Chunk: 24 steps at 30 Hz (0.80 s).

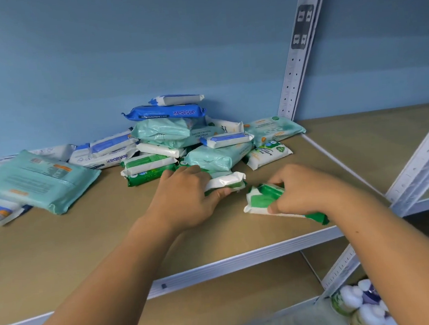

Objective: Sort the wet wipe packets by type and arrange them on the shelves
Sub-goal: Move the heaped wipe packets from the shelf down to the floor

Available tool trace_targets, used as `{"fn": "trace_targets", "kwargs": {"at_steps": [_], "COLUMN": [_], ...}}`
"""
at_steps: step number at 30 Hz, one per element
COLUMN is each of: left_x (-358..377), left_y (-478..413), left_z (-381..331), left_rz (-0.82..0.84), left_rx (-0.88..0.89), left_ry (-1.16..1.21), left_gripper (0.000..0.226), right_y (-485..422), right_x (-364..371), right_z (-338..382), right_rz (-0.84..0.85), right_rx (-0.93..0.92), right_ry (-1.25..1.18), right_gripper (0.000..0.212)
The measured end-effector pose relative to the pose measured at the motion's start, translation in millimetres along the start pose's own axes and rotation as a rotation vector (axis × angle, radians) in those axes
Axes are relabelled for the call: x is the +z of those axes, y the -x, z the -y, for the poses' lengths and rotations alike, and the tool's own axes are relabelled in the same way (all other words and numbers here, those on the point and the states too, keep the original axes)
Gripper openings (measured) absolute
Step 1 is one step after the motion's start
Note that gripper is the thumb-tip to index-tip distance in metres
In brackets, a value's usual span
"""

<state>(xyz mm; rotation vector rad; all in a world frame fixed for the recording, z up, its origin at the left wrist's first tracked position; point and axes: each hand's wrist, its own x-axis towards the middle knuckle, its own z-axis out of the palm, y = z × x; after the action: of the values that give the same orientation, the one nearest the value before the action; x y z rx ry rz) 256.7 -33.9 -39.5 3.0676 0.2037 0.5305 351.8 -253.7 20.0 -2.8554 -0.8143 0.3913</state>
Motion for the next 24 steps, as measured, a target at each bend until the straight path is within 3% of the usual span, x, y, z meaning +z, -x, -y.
{"fn": "trace_targets", "kwargs": {"at_steps": [2, 6, 8, 12, 14, 18, 20, 24], "left_x": [-8, -20, -20, -14, -8, 6, 4, -10], "left_y": [4, 11, 15, 13, 12, 19, 18, 14], "left_z": [0, 8, 8, 6, 8, 8, 4, 2], "left_rz": [0.038, 0.100, -0.045, -0.308, -0.248, 0.125, 0.178, 0.229], "left_rx": [0.025, 0.005, -0.007, -0.024, 0.016, -0.017, -0.069, -0.185], "left_ry": [0.000, 0.201, 0.314, 0.224, 0.147, 0.061, 0.088, 0.060], "left_gripper": [0.056, 0.052, 0.045, 0.030, 0.039, 0.076, 0.083, 0.078], "right_y": [9, 10, 8, 8, 9, 16, 20, 29], "right_x": [-2, 7, 14, 24, 28, 26, 22, 19], "right_z": [2, -1, -2, 3, 6, 5, 0, -9], "right_rz": [0.015, -0.160, -0.187, -0.196, -0.212, -0.108, -0.044, -0.067], "right_rx": [-0.042, -0.096, -0.131, -0.204, -0.225, -0.165, -0.106, -0.072], "right_ry": [-0.066, -0.140, -0.134, -0.192, -0.162, 0.000, 0.091, 0.040], "right_gripper": [0.025, 0.053, 0.066, 0.080, 0.088, 0.112, 0.105, 0.056]}}
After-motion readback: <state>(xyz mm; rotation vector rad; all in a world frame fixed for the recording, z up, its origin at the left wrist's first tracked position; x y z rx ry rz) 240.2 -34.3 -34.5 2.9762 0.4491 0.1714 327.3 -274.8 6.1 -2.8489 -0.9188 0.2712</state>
